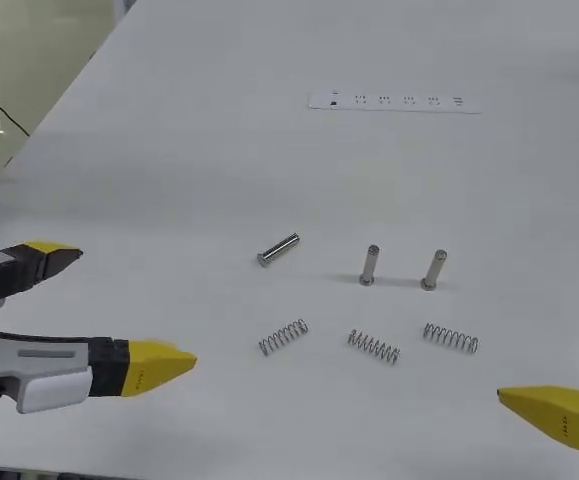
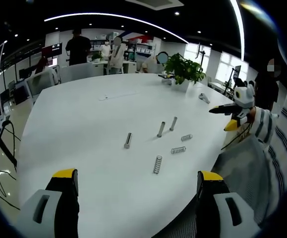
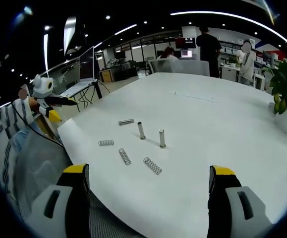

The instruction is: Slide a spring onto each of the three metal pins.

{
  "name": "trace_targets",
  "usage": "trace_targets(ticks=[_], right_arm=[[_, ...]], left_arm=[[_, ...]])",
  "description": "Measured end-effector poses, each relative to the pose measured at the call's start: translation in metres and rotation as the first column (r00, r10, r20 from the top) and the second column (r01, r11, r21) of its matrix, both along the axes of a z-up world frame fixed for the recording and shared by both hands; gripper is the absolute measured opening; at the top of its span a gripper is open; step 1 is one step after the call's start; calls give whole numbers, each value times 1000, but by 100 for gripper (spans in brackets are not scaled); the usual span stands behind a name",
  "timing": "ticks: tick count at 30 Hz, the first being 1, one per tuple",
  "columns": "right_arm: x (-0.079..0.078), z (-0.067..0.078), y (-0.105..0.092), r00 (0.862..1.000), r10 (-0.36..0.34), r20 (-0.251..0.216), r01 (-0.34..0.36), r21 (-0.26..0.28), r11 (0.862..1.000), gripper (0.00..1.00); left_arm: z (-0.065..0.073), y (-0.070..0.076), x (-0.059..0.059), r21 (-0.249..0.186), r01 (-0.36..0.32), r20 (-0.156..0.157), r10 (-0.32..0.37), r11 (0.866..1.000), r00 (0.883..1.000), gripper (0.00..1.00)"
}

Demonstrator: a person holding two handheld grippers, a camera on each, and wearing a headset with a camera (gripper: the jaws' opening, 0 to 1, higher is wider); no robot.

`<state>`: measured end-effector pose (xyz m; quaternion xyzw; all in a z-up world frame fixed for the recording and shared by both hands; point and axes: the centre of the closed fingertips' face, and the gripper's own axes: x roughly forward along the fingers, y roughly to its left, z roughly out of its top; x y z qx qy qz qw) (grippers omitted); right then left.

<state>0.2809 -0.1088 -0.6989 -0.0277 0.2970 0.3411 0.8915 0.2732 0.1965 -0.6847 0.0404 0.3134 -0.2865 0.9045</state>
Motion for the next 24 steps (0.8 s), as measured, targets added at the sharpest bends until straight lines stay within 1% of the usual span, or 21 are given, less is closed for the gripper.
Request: trace_targets(ticks=[6, 11, 20, 24], right_arm=[[1, 0, 2, 1000, 1, 0, -1, 3, 1000, 100], [1, -1, 1, 1000, -4, -2, 4, 2, 1000, 100], [2, 1, -1, 1000, -13, -3, 13, 5, 1000, 100], [1, 0, -1, 1000, -5, -12, 5, -2, 1000, 100]], left_arm=[[3, -6, 14, -4, 29, 8, -29, 1000, 1000, 98], [3, -13, 21, -1, 59, 7, -59, 998, 998, 98], [0, -20, 33, -8, 84, -3, -84, 996, 996, 98], [-2, -22, 42, -14, 86, -7, -86, 996, 996, 98]])
